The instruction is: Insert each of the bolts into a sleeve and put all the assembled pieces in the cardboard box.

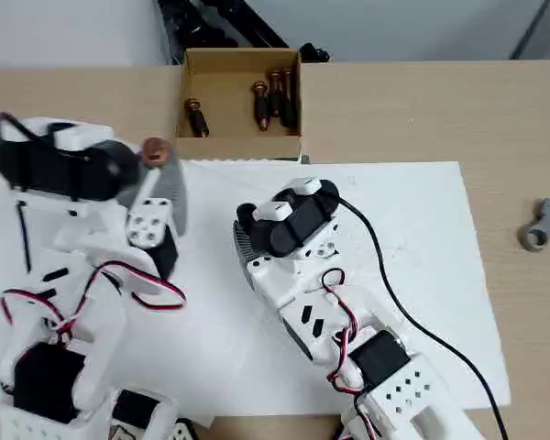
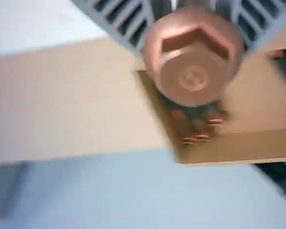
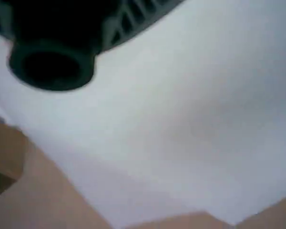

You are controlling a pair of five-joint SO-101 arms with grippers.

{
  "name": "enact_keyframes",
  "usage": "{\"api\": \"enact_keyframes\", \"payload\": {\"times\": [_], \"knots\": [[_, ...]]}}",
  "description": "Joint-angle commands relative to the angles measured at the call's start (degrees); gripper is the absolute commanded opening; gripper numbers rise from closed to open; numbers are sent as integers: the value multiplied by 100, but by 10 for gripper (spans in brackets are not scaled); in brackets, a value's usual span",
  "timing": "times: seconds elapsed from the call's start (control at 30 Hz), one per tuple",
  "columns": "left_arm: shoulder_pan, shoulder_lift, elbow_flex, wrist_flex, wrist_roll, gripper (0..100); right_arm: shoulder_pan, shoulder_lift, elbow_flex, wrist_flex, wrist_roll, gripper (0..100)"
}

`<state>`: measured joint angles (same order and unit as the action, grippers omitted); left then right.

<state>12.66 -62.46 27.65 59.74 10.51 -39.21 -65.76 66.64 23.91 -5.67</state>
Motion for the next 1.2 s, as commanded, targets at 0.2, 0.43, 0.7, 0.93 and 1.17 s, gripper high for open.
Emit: {"api": "enact_keyframes", "payload": {"times": [0.2, 0.43, 0.7, 0.93, 1.17], "knots": [[325, -18, -541, 26, 70, 6, -40, -1244, 255, -189, -35, 7], [668, -9, -558, -53, 431, 6, -40, -2835, 1688, -189, -44, 5], [1037, 431, -400, -149, 431, 6, -40, -3248, 2084, -207, -44, 5], [1609, 1020, -664, 44, 422, 6, -40, -3275, 2084, -198, -44, 5], [1609, 1081, -1138, 554, 431, 7, -40, -3284, 2180, -224, -44, 5]]}}
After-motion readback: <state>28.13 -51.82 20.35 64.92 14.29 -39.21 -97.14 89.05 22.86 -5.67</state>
